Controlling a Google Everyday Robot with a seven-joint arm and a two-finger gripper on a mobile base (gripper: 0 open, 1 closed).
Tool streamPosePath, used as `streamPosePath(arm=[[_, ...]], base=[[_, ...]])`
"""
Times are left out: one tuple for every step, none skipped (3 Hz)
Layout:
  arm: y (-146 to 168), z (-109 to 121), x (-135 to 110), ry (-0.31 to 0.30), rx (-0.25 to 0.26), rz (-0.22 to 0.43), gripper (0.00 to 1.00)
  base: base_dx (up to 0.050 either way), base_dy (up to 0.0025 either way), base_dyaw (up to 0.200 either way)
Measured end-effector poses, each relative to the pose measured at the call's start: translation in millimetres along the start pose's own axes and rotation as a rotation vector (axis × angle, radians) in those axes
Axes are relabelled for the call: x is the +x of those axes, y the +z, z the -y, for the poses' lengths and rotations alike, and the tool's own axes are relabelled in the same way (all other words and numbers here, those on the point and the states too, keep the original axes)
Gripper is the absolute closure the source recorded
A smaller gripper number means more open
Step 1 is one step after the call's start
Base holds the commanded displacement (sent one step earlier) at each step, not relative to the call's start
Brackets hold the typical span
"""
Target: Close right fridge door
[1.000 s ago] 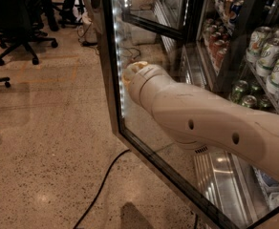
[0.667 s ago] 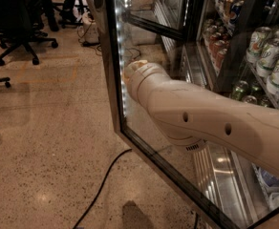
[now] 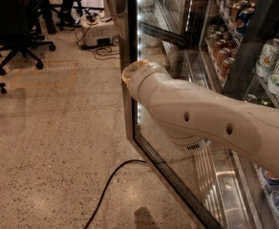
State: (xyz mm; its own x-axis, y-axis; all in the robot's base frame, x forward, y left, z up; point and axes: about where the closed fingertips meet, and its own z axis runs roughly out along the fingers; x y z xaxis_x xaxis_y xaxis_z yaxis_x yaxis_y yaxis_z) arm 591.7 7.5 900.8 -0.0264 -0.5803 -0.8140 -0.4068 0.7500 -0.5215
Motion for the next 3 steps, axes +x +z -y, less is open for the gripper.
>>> streamPosePath(arm=[[0.0,0.0,0.0,0.000,0.000,0.000,1.00],[0.0,0.0,0.0,0.000,0.000,0.000,1.00],[7.3,3.3,3.8,-0.005,0.042,-0.036,1.00]], base=[[0.000,-0.00003,-0.200],[0.000,0.00000,0.000],[0.000,0.00000,0.000]])
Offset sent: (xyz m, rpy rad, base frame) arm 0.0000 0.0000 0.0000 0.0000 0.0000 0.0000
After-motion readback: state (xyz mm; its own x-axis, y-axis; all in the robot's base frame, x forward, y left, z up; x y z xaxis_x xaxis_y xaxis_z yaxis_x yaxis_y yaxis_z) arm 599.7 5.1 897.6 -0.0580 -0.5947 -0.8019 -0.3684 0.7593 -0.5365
